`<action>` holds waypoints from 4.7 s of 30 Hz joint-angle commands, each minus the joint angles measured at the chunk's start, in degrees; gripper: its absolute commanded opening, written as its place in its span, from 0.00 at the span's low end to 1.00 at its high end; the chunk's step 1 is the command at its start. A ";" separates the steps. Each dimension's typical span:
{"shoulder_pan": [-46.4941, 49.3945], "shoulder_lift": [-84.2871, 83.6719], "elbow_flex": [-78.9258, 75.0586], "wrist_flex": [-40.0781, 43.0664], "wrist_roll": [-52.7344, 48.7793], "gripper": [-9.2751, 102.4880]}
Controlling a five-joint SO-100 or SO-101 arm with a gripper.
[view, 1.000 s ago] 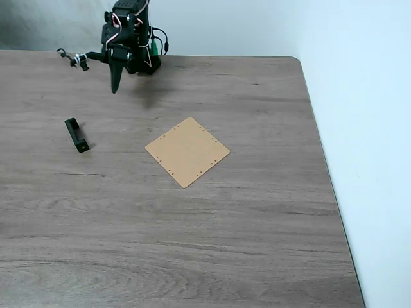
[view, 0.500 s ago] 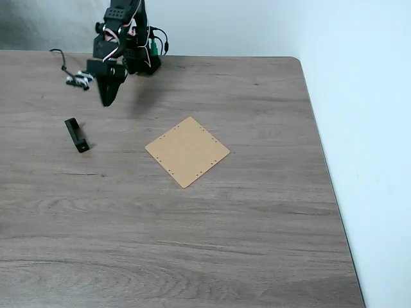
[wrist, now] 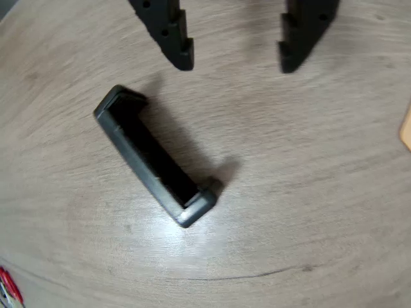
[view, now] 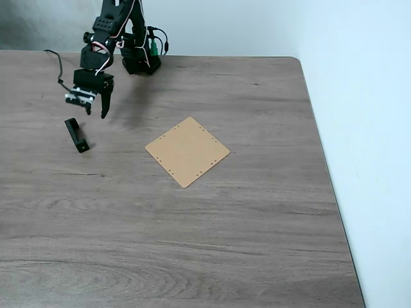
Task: Grasp a black block and then place it on the board.
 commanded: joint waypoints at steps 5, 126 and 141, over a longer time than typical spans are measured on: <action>3.96 -3.69 -6.68 -0.44 -12.39 0.32; -46.23 -34.72 -41.84 13.62 72.69 0.08; -45.26 -35.24 -39.11 13.27 69.79 0.27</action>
